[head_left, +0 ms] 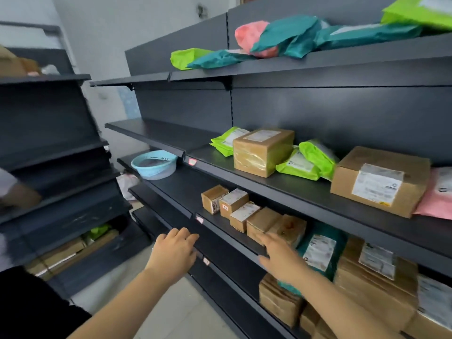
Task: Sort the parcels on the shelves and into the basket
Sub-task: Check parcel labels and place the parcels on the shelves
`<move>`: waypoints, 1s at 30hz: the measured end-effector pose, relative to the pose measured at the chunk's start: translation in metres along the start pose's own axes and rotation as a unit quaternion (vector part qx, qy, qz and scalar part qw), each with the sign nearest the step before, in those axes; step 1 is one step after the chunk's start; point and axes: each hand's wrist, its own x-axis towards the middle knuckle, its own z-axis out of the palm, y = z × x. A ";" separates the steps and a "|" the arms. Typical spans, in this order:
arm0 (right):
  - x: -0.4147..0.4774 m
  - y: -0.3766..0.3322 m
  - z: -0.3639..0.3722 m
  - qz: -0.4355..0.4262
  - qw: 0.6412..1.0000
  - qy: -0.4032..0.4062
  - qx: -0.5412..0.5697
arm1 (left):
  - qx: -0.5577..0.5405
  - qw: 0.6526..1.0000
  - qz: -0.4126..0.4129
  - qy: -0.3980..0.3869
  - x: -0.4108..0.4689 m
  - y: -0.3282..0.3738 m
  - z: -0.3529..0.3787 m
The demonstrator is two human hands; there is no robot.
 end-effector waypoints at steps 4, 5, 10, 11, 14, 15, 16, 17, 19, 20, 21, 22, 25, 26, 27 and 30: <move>0.060 0.002 0.003 -0.005 1.000 -0.007 -0.004 | -0.021 0.999 -0.009 -0.023 0.036 -0.010 0.021; 0.072 0.000 0.006 -0.005 1.000 -0.014 -0.004 | -0.020 0.999 -0.009 -0.028 0.045 -0.015 0.027; 0.134 -0.004 0.032 0.004 0.999 -0.038 0.000 | -0.026 0.999 -0.011 -0.040 0.103 -0.053 0.060; 0.147 -0.004 0.038 0.016 0.999 -0.042 0.000 | -0.028 0.999 -0.006 -0.041 0.118 -0.061 0.068; 0.187 -0.003 0.055 0.058 0.998 -0.039 -0.007 | -0.037 0.998 0.023 -0.049 0.167 -0.086 0.097; 0.201 -0.004 0.061 0.075 0.997 -0.035 -0.007 | -0.039 0.997 0.033 -0.054 0.185 -0.096 0.108; 0.215 -0.005 0.068 0.094 0.995 -0.029 -0.006 | -0.044 0.996 0.045 -0.059 0.204 -0.106 0.119; 0.227 -0.007 0.076 0.113 0.993 -0.025 -0.005 | -0.052 0.995 0.058 -0.065 0.222 -0.116 0.131; 0.250 -0.011 0.093 0.146 0.989 -0.022 -0.004 | -0.070 0.991 0.088 -0.074 0.256 -0.135 0.153; 0.260 -0.014 0.100 0.162 0.987 -0.021 -0.003 | -0.079 0.989 0.101 -0.080 0.271 -0.142 0.164; 0.270 -0.017 0.107 0.178 0.984 -0.020 -0.003 | -0.090 0.986 0.112 -0.082 0.286 -0.149 0.174; 0.279 -0.019 0.112 0.192 0.981 -0.018 -0.003 | -0.101 0.984 0.121 -0.085 0.299 -0.154 0.182; 0.302 -0.024 0.122 0.228 0.974 -0.006 -0.004 | -0.136 0.977 0.143 -0.085 0.337 -0.164 0.205; 0.309 -0.025 0.125 0.235 0.972 0.000 -0.005 | -0.147 0.974 0.152 -0.083 0.348 -0.164 0.212; 0.316 -0.025 0.127 0.240 0.971 0.006 -0.009 | -0.162 0.971 0.156 -0.082 0.358 -0.163 0.218; 0.336 -0.023 0.131 0.256 0.966 0.018 -0.026 | -0.216 0.962 0.150 -0.073 0.380 -0.149 0.229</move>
